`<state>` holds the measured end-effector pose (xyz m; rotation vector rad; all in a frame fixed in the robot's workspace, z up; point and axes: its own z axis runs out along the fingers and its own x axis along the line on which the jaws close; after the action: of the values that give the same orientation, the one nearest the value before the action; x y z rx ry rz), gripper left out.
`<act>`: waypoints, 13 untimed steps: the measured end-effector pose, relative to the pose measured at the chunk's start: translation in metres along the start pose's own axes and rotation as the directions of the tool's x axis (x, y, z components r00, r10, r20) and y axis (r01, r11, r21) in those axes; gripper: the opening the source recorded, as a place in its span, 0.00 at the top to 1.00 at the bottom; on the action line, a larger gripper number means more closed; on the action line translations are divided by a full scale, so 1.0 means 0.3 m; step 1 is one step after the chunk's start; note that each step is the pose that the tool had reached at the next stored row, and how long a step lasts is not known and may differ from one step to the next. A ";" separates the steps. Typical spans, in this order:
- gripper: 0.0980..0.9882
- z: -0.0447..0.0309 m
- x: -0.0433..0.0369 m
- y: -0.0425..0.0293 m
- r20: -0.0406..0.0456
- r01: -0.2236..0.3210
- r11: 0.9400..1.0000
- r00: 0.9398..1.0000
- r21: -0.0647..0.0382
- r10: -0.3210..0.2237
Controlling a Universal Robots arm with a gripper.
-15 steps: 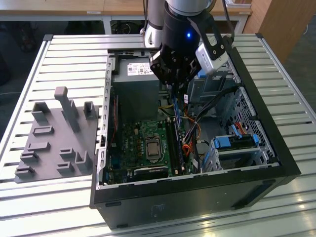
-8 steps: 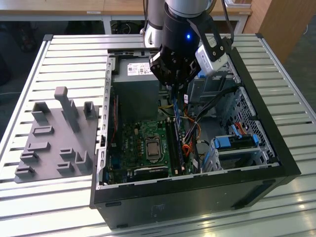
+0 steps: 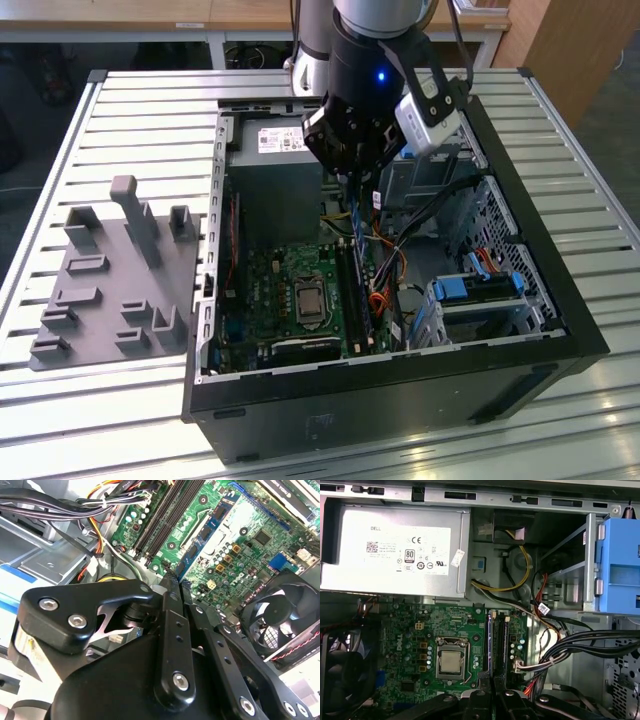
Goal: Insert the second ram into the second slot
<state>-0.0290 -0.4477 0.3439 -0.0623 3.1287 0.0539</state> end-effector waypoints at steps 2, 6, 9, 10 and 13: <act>0.96 0.001 0.000 0.000 0.000 0.000 1.000 1.000 0.000 0.000; 0.96 0.004 0.000 0.000 0.000 0.000 1.000 1.000 0.000 0.000; 0.96 0.006 0.000 0.000 0.000 0.000 1.000 1.000 0.000 0.000; 0.96 0.007 0.000 0.000 0.000 0.000 1.000 1.000 0.000 0.000; 0.96 0.010 0.000 0.000 0.000 0.000 1.000 1.000 0.000 0.000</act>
<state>-0.0291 -0.4477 0.3410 -0.0622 3.1287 0.0539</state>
